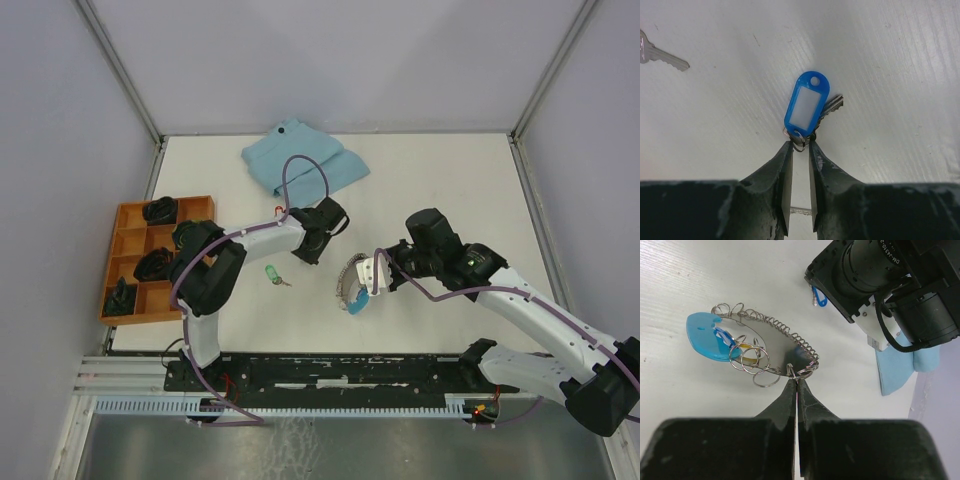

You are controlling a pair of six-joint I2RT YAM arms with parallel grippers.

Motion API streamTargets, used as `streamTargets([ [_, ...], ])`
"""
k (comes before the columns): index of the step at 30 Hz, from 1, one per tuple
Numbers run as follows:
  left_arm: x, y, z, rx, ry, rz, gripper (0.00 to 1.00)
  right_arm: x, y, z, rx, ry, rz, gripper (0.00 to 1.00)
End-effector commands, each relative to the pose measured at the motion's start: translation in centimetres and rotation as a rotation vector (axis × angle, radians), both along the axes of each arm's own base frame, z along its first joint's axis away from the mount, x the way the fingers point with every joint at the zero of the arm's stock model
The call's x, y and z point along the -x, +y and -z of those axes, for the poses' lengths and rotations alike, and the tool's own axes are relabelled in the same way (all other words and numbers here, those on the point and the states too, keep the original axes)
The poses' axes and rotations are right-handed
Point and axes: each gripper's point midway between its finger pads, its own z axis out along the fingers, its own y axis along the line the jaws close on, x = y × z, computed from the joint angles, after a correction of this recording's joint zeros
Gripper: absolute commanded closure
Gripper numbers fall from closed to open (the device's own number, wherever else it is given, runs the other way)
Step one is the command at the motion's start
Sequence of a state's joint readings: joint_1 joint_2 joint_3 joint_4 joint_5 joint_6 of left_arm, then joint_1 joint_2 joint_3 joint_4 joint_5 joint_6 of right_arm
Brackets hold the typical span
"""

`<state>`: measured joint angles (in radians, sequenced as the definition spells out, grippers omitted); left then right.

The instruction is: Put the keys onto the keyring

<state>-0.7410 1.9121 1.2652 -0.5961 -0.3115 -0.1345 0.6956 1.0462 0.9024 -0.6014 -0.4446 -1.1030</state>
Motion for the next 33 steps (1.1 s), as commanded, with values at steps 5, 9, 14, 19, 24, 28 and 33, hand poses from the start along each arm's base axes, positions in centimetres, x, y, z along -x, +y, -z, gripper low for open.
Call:
streamTargets([
  [5, -1.3, -1.1, -0.3, 0.032, -0.031, -0.027, 0.83, -0.2, 0.6, -1.4, -0.053, -0.032, -0.007, 0.99],
  [9, -1.4, -0.7, -0.7, 0.021, -0.050, -0.032, 0.94, -0.2, 0.5, -1.6, -0.055, -0.036, -0.005, 0.99],
  [14, -1.6, -0.2, -2.3, 0.027, -0.095, -0.029, 0.97, -0.1, 0.5, -1.6, -0.058, -0.034, -0.007, 0.99],
  [19, -2.3, -0.4, -4.8, 0.092, -0.173, -0.017, 0.97, -0.1, 0.5, -1.8, -0.063, -0.038, -0.007, 0.99],
  [24, -3.2, -0.6, -7.0, 0.243, -0.248, -0.009, 0.97, -0.1, 0.5, -1.8, -0.066, -0.026, 0.003, 0.99],
  [28, -3.3, -0.7, -8.2, 0.425, -0.295, 0.011, 0.97, -0.1, 0.7, -2.0, -0.084, -0.017, 0.011, 0.99],
  [33, -3.1, -1.3, -11.3, 0.745, -0.401, 0.080, 0.97, -0.1, 0.8, -2.0, -0.093, 0.006, 0.032, 0.99],
])
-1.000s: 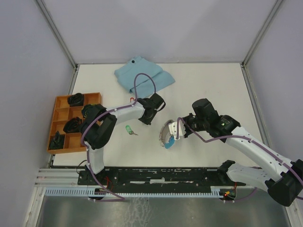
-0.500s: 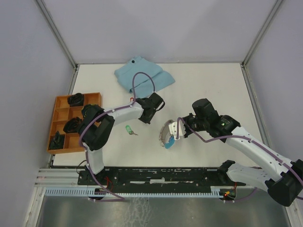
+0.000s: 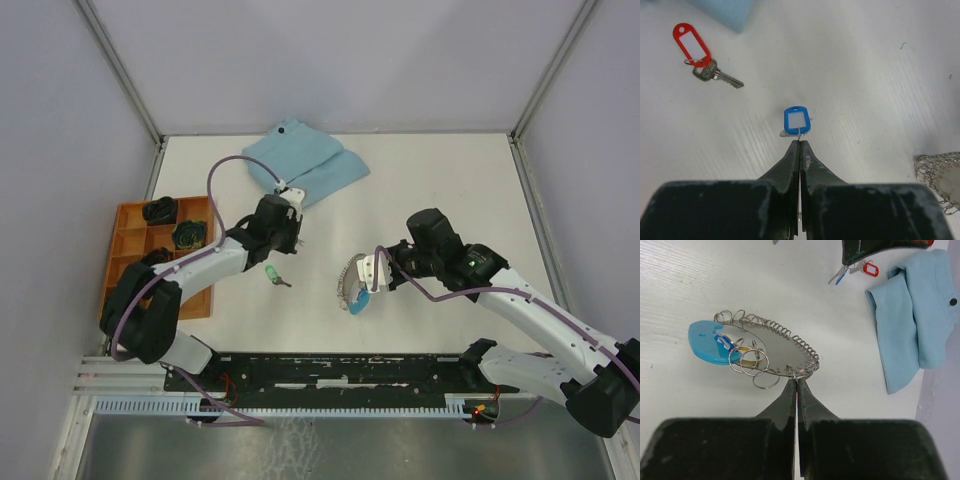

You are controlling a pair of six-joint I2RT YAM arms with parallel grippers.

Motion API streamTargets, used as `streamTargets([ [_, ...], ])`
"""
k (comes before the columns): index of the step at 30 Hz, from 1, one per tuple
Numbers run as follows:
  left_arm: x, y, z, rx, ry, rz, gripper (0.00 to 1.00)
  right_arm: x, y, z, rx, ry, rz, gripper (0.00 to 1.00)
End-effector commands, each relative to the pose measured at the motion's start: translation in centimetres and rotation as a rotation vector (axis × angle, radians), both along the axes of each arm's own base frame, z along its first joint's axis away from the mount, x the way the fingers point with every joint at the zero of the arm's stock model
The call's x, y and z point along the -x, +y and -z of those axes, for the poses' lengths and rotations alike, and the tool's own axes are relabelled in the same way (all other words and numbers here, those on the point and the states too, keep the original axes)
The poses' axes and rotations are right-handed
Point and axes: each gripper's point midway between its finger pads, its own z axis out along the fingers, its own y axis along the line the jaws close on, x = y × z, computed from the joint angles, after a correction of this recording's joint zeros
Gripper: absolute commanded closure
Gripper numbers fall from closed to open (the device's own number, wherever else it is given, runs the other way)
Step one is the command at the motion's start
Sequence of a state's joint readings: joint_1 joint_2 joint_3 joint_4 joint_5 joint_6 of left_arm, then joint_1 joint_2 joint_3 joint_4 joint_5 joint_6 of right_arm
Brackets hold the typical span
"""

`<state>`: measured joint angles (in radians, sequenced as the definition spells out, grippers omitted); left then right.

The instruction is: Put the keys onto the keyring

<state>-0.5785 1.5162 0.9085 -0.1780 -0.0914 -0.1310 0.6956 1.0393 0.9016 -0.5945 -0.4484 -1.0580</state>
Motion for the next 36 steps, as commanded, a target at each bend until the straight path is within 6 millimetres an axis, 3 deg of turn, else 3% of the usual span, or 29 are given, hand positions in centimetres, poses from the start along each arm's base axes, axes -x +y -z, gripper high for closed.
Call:
streamTargets([
  [1, -1.2, -3.0, -5.8, 0.341, -0.220, 0.132, 0.97, -0.2, 0.7, -1.8, -0.074, -0.016, 0.013, 0.99],
  [12, 2.1, -4.9, -11.0, 0.548, -0.561, 0.483, 0.97, -0.4, 0.9, -2.5, -0.108, 0.043, 0.066, 0.99],
  [15, 2.8, -4.9, -11.5, 0.553, -0.642, 0.530, 0.97, -0.3, 1.1, -3.0, -0.131, 0.080, 0.091, 0.99],
  [32, 7.8, -6.8, -12.7, 0.509, -0.738, 0.922, 0.97, -1.9, 2.6, -4.2, -0.269, 0.162, 0.218, 0.99],
  [36, 8.4, -7.1, -12.0, 0.466, -0.724, 0.961, 0.97, -2.3, 2.9, -4.2, -0.279, 0.157, 0.226, 0.99],
])
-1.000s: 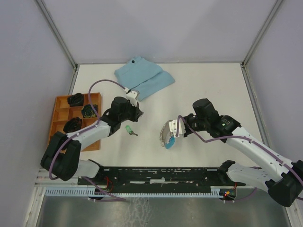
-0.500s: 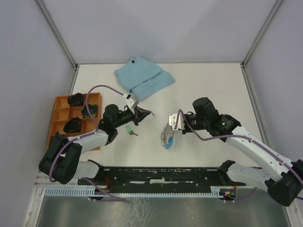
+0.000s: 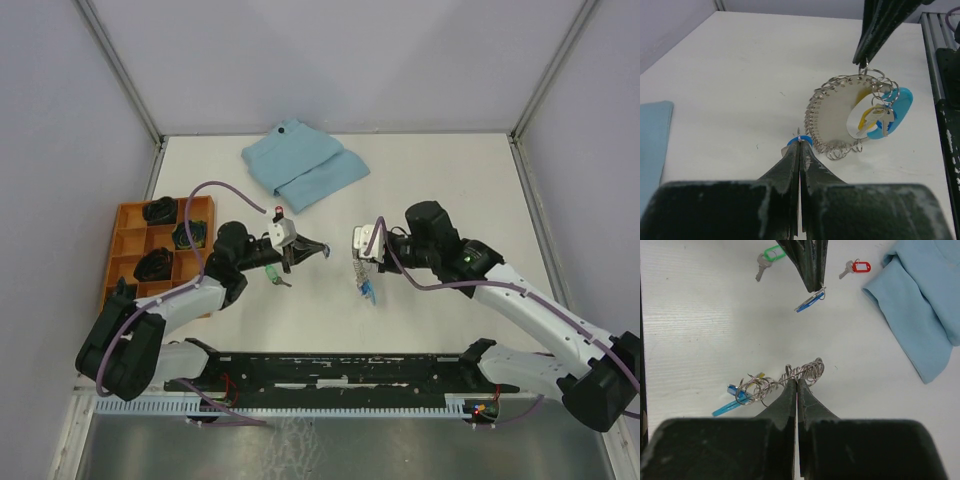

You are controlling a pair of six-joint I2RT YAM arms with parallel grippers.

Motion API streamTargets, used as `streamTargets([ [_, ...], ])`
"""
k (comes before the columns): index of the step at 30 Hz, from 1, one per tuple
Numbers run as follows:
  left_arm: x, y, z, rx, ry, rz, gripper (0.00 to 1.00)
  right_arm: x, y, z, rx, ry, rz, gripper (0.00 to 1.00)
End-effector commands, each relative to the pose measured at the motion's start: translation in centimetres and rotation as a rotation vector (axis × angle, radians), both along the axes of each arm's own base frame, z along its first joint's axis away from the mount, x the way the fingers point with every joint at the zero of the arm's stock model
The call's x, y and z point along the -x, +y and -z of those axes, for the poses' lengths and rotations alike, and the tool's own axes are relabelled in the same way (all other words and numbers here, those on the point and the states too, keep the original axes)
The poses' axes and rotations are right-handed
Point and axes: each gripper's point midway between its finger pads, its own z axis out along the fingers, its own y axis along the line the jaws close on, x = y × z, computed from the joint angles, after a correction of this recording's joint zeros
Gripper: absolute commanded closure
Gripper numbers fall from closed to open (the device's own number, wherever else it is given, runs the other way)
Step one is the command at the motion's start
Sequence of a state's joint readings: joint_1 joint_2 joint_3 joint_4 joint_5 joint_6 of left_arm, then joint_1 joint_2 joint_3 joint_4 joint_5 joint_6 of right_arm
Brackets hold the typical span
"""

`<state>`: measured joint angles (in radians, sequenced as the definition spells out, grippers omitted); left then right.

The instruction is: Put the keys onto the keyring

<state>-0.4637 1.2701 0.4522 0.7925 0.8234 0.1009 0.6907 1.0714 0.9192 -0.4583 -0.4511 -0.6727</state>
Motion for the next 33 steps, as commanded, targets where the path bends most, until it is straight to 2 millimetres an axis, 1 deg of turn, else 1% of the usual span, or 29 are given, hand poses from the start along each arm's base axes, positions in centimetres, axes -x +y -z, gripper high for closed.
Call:
streamTargets([
  [1, 0.8, -0.6, -1.5, -0.043, -0.150, 0.057, 0.97, -1.5, 1.1, -2.7, -0.087, -0.065, 0.026, 0.99],
  [2, 0.4, -0.4, -1.2, -0.064, -0.143, 0.027, 0.97, -1.6, 0.9, -2.7, -0.080, -0.067, 0.033, 0.99],
  [5, 0.3, -0.1, -0.1, -0.085, -0.104, -0.034, 0.97, -1.8, 0.3, -2.2, -0.053, -0.078, 0.058, 0.99],
  [7, 0.3, -0.2, 1.1, -0.108, -0.056, -0.089, 0.97, -1.9, -0.3, -2.1, -0.036, -0.084, 0.078, 0.99],
  [9, 0.3, 0.0, 2.1, -0.119, 0.022, -0.158, 0.97, -1.9, -0.8, -2.1, -0.019, -0.091, 0.093, 0.99],
  [13, 1.5, 1.4, 4.1, -0.104, 0.215, -0.269, 0.97, -1.9, -1.8, -2.3, -0.001, -0.119, 0.123, 0.99],
  [16, 2.6, 2.6, 5.6, -0.101, 0.354, -0.347, 0.97, -1.8, -2.1, -2.5, -0.001, -0.128, 0.130, 0.99],
  [19, 3.3, 3.9, 7.3, -0.138, 0.501, -0.430, 0.97, -1.7, -2.1, -2.5, -0.004, -0.125, 0.129, 0.99],
  [22, 4.3, 4.3, 8.8, -0.171, 0.640, -0.462, 0.97, -1.6, -2.0, -2.5, -0.007, -0.122, 0.124, 0.99],
  [24, 4.5, 4.3, 9.5, -0.199, 0.691, -0.475, 0.97, -1.6, -2.0, -2.5, -0.009, -0.121, 0.123, 0.99],
  [26, 4.2, 4.6, 10.6, -0.253, 0.715, -0.506, 0.97, -1.6, -1.9, -2.5, -0.014, -0.123, 0.121, 0.99],
  [28, 3.2, 4.8, 11.3, -0.289, 0.701, -0.535, 0.97, -1.5, -1.9, -2.6, -0.017, -0.124, 0.120, 0.99],
  [29, 2.6, 4.7, 11.4, -0.294, 0.681, -0.544, 0.97, -1.5, -1.9, -2.6, -0.018, -0.124, 0.121, 0.99],
  [33, 0.5, 3.6, 10.7, -0.235, 0.569, -0.534, 0.97, -1.4, -2.1, -2.5, -0.022, -0.129, 0.124, 0.99],
])
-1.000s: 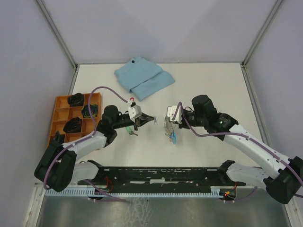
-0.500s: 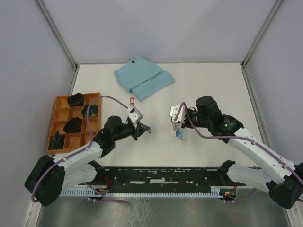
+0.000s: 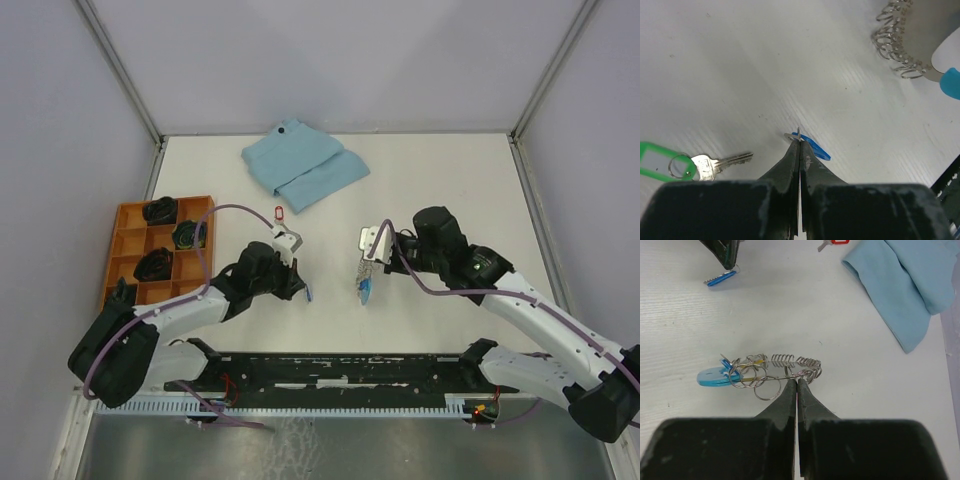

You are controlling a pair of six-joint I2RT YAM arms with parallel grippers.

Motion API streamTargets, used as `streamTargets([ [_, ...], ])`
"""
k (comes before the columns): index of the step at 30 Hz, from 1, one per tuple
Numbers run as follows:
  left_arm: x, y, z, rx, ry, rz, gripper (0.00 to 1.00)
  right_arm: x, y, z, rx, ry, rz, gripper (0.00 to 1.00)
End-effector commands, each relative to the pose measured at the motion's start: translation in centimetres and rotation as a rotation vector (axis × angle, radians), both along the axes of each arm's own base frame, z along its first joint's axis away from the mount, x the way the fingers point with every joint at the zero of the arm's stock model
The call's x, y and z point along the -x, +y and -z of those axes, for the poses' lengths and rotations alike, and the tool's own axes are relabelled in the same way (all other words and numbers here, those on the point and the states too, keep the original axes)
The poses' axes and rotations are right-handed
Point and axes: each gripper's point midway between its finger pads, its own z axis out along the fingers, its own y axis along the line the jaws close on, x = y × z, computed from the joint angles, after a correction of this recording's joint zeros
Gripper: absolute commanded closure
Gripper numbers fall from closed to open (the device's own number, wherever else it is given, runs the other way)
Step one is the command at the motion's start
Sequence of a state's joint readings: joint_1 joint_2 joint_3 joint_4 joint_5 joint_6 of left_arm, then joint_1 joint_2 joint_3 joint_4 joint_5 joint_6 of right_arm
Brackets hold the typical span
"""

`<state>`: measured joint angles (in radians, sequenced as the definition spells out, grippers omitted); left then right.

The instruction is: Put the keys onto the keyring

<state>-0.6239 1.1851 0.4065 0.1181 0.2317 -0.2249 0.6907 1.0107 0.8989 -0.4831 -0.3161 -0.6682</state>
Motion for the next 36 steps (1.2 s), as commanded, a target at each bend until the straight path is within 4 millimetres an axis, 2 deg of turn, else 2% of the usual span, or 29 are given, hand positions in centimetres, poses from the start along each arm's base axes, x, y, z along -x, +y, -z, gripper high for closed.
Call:
streamTargets([
  [1, -3.8, -1.6, -2.5, 0.055, -0.174, -0.022, 0.97, -0.5, 0.2, -2.3, -0.065, -0.075, 0.006, 0.99],
  [5, -5.5, -1.8, -1.6, 0.027, -0.251, -0.021, 0.97, -0.5, 0.2, -2.2, -0.062, -0.073, 0.006, 0.99],
  [9, -6.3, -1.6, -0.8, 0.001, -0.291, -0.027, 0.97, -0.4, 0.2, -2.2, -0.061, -0.071, 0.006, 0.99],
  [15, -6.0, -2.2, 1.1, -0.046, -0.243, 0.002, 0.97, -0.5, 0.1, -2.1, -0.056, -0.072, 0.012, 0.99],
  [20, -5.6, -1.3, 2.9, -0.097, -0.156, -0.043, 0.92, -0.6, 0.0, -2.0, -0.051, -0.069, 0.015, 0.99],
  [21, -5.5, -1.2, 2.9, -0.099, -0.141, -0.055, 0.90, -0.6, 0.0, -2.0, -0.050, -0.069, 0.014, 0.99],
  [22, -5.5, -1.1, 2.3, -0.101, -0.122, -0.080, 0.82, -0.6, 0.1, -1.9, -0.048, -0.068, 0.013, 0.99],
  [26, -5.9, -1.0, -0.2, -0.083, -0.130, -0.118, 0.65, -0.6, 0.0, -2.0, -0.052, -0.072, 0.013, 0.99],
  [31, -6.2, -1.0, -1.3, -0.119, -0.098, -0.117, 0.56, -0.5, 0.0, -2.0, -0.051, -0.071, 0.012, 0.99],
  [36, -6.4, -1.4, -1.1, -0.164, -0.043, -0.092, 0.53, -0.4, -0.1, -2.0, -0.053, -0.071, 0.012, 0.99],
])
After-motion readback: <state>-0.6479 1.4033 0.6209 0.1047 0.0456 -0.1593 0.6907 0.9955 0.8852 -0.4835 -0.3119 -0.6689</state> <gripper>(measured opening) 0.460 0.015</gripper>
